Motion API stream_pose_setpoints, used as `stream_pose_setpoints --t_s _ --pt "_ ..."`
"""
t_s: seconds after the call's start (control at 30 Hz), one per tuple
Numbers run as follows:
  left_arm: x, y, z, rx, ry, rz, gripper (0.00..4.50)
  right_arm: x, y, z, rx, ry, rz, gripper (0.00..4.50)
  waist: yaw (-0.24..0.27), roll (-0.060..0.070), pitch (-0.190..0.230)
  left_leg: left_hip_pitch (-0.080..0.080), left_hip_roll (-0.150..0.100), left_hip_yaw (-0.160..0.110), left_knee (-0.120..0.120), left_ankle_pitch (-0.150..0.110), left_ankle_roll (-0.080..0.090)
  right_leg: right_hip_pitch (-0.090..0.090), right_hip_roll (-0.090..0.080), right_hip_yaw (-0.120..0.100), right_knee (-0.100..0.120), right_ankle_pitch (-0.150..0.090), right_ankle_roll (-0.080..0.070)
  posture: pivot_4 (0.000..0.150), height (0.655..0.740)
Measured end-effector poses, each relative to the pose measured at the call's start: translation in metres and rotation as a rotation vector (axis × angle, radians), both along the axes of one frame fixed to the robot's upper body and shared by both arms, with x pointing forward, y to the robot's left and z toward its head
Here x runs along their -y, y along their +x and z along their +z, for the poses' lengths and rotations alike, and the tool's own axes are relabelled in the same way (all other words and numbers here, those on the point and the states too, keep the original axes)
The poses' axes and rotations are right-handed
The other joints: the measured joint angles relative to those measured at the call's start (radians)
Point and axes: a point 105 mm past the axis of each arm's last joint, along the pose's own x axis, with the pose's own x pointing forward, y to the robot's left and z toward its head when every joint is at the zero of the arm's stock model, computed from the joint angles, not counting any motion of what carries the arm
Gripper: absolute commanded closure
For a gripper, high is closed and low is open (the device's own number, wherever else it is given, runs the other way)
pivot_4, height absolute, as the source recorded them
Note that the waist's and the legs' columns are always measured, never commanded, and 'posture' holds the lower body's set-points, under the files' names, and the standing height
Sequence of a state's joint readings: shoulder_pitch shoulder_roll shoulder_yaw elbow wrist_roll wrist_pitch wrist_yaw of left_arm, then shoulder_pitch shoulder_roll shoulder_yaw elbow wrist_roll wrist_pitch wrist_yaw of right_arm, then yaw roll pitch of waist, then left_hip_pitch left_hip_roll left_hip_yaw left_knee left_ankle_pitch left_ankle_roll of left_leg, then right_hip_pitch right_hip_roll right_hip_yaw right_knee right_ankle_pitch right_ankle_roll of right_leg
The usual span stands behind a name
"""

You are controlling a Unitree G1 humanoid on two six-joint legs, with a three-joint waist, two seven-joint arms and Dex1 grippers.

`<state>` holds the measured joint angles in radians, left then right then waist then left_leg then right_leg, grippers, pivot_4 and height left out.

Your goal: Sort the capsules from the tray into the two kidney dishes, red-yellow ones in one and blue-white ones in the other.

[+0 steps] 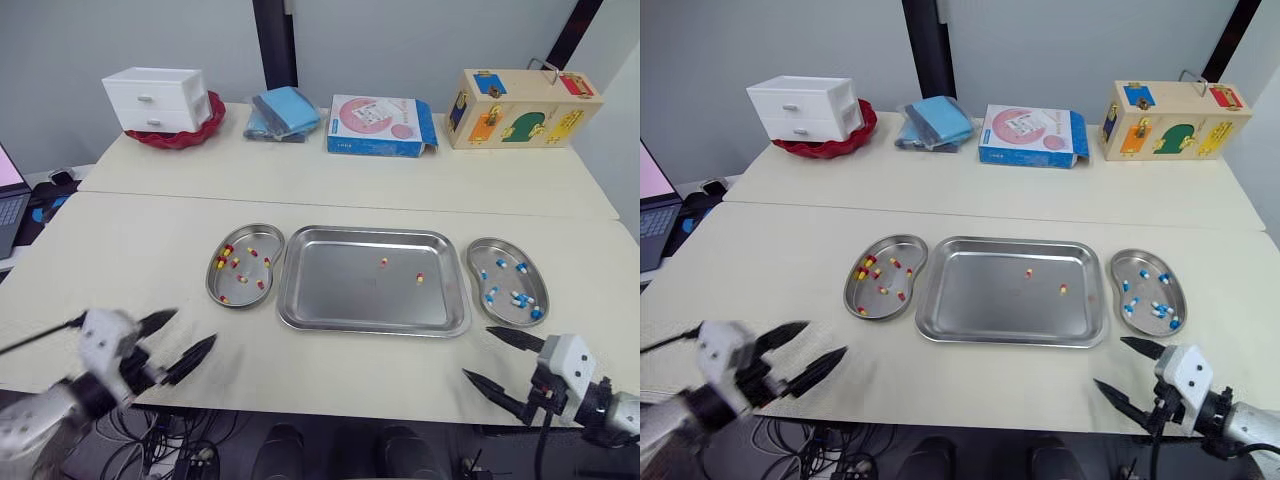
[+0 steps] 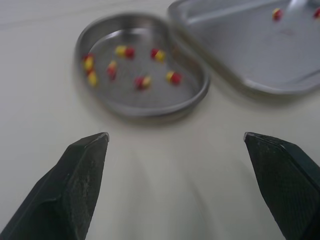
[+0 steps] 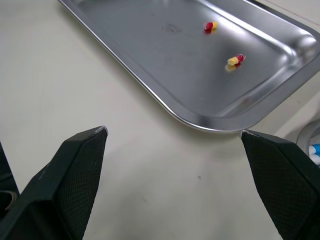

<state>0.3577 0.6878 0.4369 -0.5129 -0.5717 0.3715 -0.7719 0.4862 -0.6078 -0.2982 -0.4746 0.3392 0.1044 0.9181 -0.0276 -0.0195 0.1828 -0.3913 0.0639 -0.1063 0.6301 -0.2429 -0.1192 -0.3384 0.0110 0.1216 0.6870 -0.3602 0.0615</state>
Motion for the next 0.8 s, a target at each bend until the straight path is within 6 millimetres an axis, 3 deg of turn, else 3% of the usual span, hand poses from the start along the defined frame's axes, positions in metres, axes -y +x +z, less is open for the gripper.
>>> stream_pose_setpoints --t_s 0.17,0.33,0.6,0.8 --pt "0.046 0.026 0.030 0.056 -0.037 -0.130 0.00 -0.007 0.001 -0.002 0.024 0.045 -0.051 0.01 -0.005 0.001 0.000 0.001 0.000 -0.001 -0.001 0.000 0.000 0.000 0.000 0.000 0.002 0.000 0.000 0.150 0.7400" --pt "0.076 0.043 0.039 0.048 -0.030 -0.182 0.00 -0.018 0.004 0.002 0.059 0.078 -0.076 0.01 -0.004 0.002 0.000 0.001 0.000 -0.001 0.000 0.000 0.000 0.000 0.000 0.000 0.002 0.000 0.000 0.150 0.7400" --pt "0.115 0.082 0.019 -0.028 -0.081 -0.169 0.00 -0.029 0.008 0.006 0.087 0.101 -0.105 0.01 -0.002 0.002 0.000 0.001 -0.001 -0.001 0.000 0.000 0.000 0.001 0.000 -0.001 0.001 0.000 0.000 0.150 0.7400" --pt "0.158 0.114 0.013 -0.050 -0.122 -0.191 0.00 -0.032 0.009 0.007 0.094 0.108 -0.125 0.01 0.000 0.001 0.000 0.001 -0.001 -0.002 0.001 0.000 0.000 0.001 0.000 -0.001 0.001 0.000 0.000 0.150 0.7400"
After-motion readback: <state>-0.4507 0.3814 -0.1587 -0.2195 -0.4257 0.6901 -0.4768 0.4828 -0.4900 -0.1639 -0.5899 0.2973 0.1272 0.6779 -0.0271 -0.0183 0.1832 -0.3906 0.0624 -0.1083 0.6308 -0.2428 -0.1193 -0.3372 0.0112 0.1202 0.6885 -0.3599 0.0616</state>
